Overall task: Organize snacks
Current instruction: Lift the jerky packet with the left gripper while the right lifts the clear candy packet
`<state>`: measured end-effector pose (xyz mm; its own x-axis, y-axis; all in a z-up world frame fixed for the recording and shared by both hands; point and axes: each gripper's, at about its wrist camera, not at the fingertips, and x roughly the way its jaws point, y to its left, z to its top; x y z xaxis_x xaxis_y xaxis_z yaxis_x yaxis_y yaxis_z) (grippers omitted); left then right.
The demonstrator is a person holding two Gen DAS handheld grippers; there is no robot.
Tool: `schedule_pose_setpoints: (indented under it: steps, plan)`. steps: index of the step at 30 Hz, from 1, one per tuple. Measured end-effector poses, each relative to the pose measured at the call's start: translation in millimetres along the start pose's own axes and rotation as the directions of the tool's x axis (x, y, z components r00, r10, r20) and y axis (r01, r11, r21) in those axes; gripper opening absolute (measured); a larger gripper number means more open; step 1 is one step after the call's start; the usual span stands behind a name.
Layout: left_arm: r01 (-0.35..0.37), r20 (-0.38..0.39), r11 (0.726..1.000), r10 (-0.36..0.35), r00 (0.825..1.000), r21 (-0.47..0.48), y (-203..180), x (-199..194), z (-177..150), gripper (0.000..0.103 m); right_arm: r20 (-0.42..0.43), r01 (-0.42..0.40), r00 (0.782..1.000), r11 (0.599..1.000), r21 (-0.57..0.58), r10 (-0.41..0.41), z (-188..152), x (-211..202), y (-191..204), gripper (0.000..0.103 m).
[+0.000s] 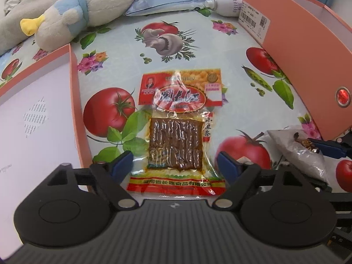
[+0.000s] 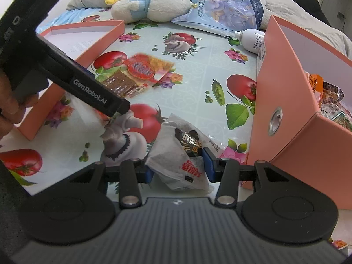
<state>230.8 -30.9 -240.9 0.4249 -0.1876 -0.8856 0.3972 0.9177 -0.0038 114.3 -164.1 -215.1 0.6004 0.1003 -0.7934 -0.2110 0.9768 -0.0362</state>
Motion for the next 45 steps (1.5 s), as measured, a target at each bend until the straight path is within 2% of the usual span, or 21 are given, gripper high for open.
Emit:
schedule_pose_setpoints:
  steps: [5,7,9,16,30,39,45]
  plan:
    - [-0.007,0.019,1.0,0.007,1.0,-0.011,-4.9,-6.1,-2.8,0.069,-0.003,0.0,1.0,1.0,0.003,0.001,1.4,0.6,0.1,0.047]
    - [-0.014,0.028,1.0,0.015,0.999,-0.017,-7.6,-9.2,-4.3,0.059,-0.004,-0.003,1.0,1.0,0.007,0.003,1.7,0.0,-0.8,0.047]
    - [-0.027,0.036,1.0,0.027,0.999,-0.008,-13.1,-13.1,-6.5,0.056,-0.006,-0.007,1.0,1.0,0.015,0.007,1.6,-0.9,-2.4,0.046]
    - [-0.048,0.057,0.998,0.051,0.997,-0.042,-17.3,-21.0,-17.2,0.054,-0.006,-0.005,1.0,0.999,0.032,0.005,0.1,-3.4,-6.6,0.046]
    - [0.018,0.112,0.965,0.012,0.994,-0.26,2.3,-56.7,-31.4,0.053,0.001,-0.036,0.999,0.996,0.078,0.036,6.9,-11.2,-10.9,0.046]
    - [0.048,0.159,0.953,0.0,0.987,-0.298,-5.9,-89.6,-24.3,0.053,0.026,-0.057,0.998,0.995,0.086,0.055,18.9,-27.7,-13.0,0.046]
    - [0.065,0.184,0.952,-0.009,0.983,-0.3,-13.2,-113.9,-10.1,0.053,0.073,-0.066,0.996,0.994,0.086,0.059,35.9,-53.3,-17.8,0.046]
